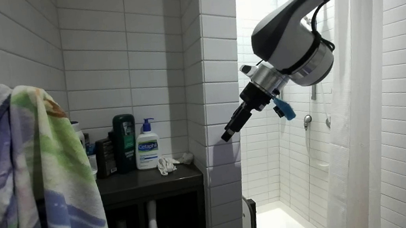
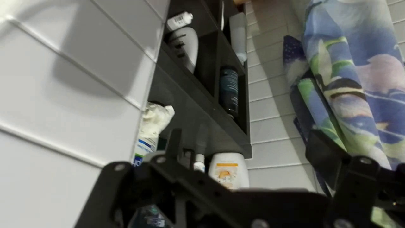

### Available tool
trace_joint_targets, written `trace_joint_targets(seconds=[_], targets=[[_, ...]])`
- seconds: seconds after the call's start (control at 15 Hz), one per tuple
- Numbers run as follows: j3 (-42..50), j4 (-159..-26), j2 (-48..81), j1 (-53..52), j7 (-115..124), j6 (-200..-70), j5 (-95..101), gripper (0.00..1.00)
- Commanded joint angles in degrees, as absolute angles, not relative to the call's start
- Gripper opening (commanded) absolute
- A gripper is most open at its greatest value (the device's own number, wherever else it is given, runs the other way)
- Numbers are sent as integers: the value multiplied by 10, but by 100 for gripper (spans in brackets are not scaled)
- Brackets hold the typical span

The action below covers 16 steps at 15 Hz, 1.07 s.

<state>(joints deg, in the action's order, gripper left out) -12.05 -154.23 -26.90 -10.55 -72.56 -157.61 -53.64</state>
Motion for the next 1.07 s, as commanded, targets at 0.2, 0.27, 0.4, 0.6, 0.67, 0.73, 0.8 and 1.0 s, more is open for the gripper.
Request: trace_joint_targets(seconds=[0.2,0.27,0.4,0.6,0.67,0.73,0.8,1.0], targets=[[-95,-1622,-307,-71,-530,-1660,-302,100],[-152,-1595,-285,-1,-537,-1650,-313,100],[-178,-1598,-292,46,-495,-1649,-274,100],[-238,-1592,-304,144,-443,-1641,-221,100],[-255,-1589,-309,175,-424,-1640,-208,100],[-269,-1599,-323,199,-403,-1640,-193,100],[-282,-1611,-337,221,-381,-1639,-180,100],[-331,-1607,-364,299,-319,-1615,-148,100]])
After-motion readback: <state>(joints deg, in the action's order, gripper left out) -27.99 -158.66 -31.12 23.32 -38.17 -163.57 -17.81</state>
